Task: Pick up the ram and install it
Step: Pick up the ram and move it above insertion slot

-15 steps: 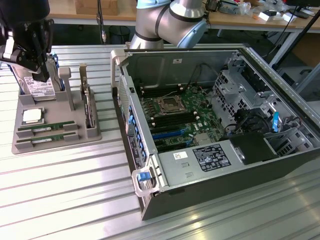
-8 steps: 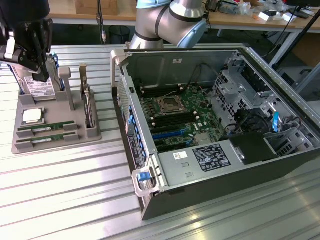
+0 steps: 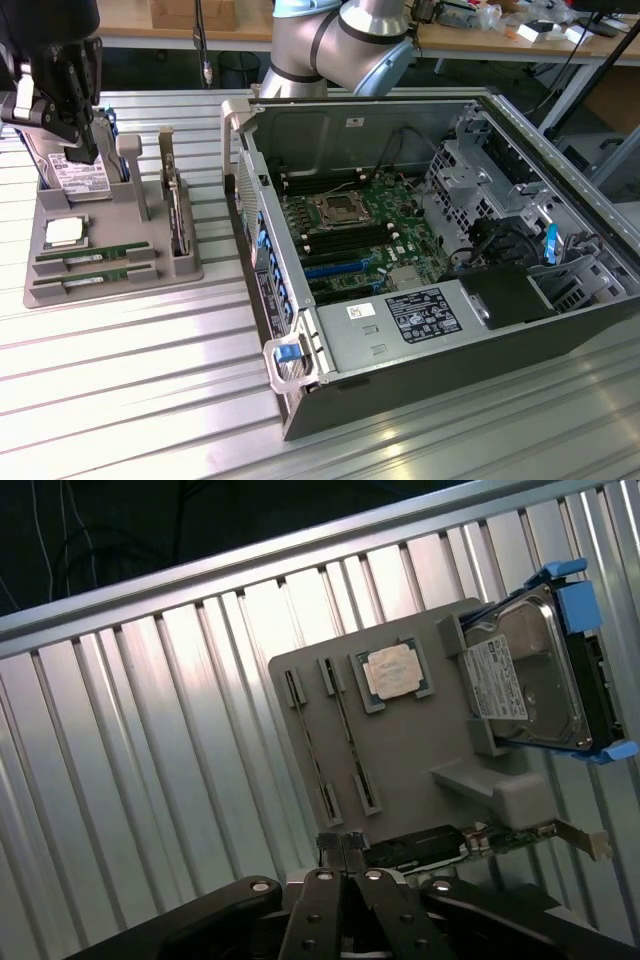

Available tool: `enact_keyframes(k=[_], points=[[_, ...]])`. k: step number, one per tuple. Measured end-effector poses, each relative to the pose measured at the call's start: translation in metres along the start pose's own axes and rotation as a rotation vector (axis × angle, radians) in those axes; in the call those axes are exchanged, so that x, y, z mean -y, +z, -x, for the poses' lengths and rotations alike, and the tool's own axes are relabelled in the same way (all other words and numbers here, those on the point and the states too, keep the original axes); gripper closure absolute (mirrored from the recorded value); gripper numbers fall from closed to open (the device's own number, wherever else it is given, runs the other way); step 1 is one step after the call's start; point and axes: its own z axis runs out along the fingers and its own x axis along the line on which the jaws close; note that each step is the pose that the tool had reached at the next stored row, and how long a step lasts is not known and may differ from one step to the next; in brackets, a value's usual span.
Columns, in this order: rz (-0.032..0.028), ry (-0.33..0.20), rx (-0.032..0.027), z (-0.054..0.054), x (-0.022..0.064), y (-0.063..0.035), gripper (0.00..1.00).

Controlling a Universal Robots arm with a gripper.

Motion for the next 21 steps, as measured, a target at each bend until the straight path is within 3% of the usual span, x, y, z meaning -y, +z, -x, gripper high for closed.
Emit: enact_keyframes(k=[7,13,21], points=[[0.0012,-0.049,-0.0022,0.0,0.0,0.0,0.89],[0.003,-0.124,-0.0055,0.0,0.0,0.0001,0.89],[0.0032,-0.128,-0.0058,0.0,0.0,0.0001,0.89]])
